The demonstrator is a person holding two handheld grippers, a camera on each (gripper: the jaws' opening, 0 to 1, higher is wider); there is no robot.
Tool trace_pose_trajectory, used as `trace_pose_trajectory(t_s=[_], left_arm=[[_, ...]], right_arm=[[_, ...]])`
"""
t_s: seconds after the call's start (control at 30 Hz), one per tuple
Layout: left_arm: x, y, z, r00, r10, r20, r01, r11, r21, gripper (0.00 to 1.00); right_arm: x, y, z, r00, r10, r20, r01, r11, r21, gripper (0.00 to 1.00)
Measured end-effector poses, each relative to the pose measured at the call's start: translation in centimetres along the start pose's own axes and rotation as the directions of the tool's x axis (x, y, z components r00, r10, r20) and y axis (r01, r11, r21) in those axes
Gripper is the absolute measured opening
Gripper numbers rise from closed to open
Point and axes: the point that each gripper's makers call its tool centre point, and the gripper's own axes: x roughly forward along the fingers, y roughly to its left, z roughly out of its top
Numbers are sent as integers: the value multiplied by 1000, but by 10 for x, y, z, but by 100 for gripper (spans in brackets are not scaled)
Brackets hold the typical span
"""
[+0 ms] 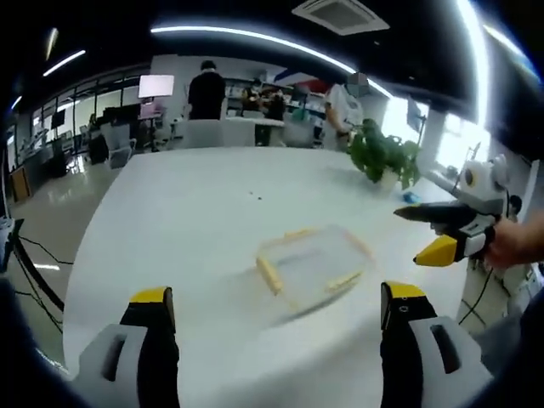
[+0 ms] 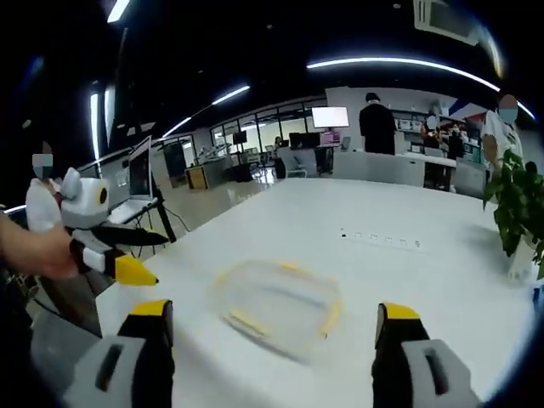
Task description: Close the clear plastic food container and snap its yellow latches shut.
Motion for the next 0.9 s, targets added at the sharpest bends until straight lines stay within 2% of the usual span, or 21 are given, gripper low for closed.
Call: trace_pose_trajectory(t_s=[0.33, 0.5, 0.67, 0.9], left_arm=[[-58, 1, -14, 999, 37, 5, -38, 998, 45, 99], [-87, 0, -21, 999, 50, 9, -50, 998, 44, 99], [-108, 0, -23, 998, 61, 21, -62, 997, 51, 99], [-131, 2, -32, 997, 74, 22, -76, 995, 72, 99]], right_arm=[[-44, 18, -7, 1000, -14, 26, 14, 1000, -8, 100], [-65, 32, -20, 1000, -1, 19, 1, 1000, -11, 100], [-80, 41, -34, 1000, 8, 3, -8, 1000, -17, 100], [-97, 59, -44, 1000, 25, 1, -25, 1000, -15, 100]])
